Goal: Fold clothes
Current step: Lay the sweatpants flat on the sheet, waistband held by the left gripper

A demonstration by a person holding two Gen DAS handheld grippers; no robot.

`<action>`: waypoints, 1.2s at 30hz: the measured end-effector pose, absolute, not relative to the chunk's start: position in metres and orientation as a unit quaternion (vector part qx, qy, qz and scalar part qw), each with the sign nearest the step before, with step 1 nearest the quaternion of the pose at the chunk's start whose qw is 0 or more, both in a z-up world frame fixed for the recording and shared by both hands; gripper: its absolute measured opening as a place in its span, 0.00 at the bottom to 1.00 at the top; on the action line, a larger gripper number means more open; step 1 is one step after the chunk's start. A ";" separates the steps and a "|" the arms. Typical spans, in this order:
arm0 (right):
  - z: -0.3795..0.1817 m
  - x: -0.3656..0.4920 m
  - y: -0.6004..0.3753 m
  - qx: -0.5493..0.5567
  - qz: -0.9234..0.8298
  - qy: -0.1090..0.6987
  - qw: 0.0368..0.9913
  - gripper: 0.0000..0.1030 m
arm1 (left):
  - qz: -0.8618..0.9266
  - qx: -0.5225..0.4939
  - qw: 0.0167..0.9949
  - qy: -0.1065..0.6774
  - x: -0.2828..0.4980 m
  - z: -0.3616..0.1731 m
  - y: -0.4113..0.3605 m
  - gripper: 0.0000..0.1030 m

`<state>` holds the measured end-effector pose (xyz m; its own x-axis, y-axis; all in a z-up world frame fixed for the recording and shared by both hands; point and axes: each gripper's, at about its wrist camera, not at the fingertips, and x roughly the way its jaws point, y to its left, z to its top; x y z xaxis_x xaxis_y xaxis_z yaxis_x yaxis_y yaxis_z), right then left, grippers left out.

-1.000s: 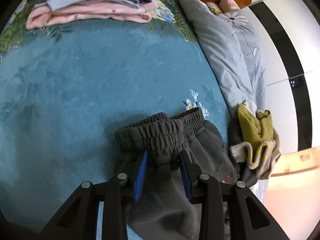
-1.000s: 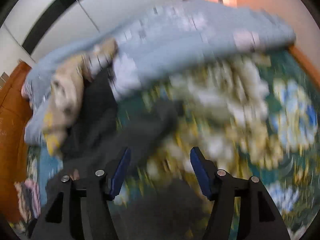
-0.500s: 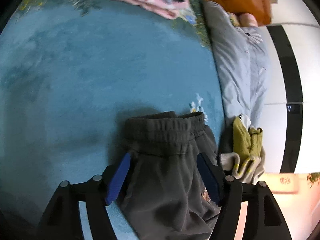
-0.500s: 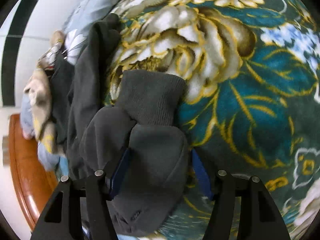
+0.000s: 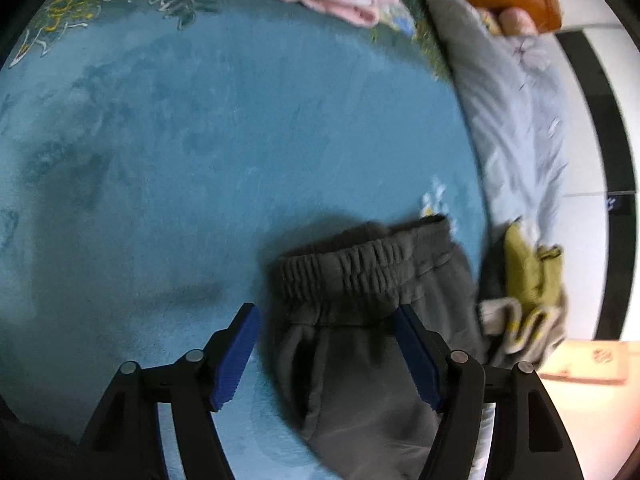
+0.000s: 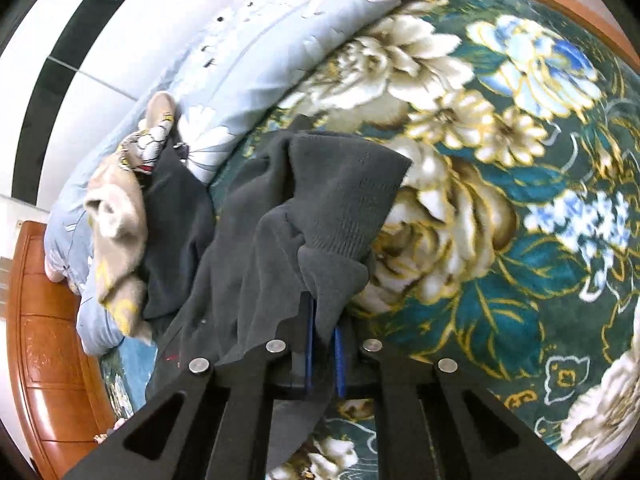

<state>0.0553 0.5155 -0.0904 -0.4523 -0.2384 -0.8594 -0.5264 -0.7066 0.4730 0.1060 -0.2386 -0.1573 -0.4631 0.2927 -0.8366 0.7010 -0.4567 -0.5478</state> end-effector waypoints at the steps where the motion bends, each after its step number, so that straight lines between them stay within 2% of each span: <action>1: -0.096 0.058 0.515 -0.521 0.762 0.373 0.100 0.08 | -0.691 0.504 0.152 0.494 0.105 -0.160 -0.238 0.71; 4: -0.114 0.062 0.515 -0.536 0.745 0.379 0.114 0.08 | -0.681 0.523 0.162 0.486 0.101 -0.169 -0.237 0.71; 9: -0.118 0.061 0.515 -0.545 0.743 0.368 0.121 0.08 | -0.658 0.514 0.127 0.535 0.100 -0.184 -0.240 0.69; 12: -0.112 0.057 0.512 -0.546 0.748 0.359 0.118 0.08 | -0.668 0.505 0.114 0.534 0.099 -0.179 -0.239 0.56; 14: -0.107 0.053 0.506 -0.545 0.755 0.347 0.113 0.08 | -0.677 0.499 0.107 0.530 0.099 -0.174 -0.238 0.37; 16: -0.102 0.051 0.502 -0.543 0.760 0.339 0.110 0.08 | -0.690 0.485 0.106 0.527 0.101 -0.167 -0.238 0.26; 17: -0.098 0.051 0.500 -0.542 0.763 0.336 0.109 0.08 | -0.697 0.479 0.104 0.523 0.102 -0.163 -0.239 0.24; 26: -0.046 0.065 0.487 -0.512 0.795 0.312 0.092 0.08 | -0.771 0.411 0.099 0.477 0.124 -0.107 -0.244 0.19; 29: -0.016 0.078 0.490 -0.493 0.812 0.304 0.073 0.08 | -0.764 0.433 0.106 0.468 0.124 -0.108 -0.245 0.19; 32: -0.014 0.090 0.501 -0.499 0.814 0.285 0.085 0.08 | -0.741 0.474 0.123 0.459 0.120 -0.120 -0.245 0.19; 36: -0.073 0.107 0.513 -0.563 0.765 0.278 0.143 0.08 | -0.723 0.517 0.145 0.435 0.117 -0.130 -0.243 0.19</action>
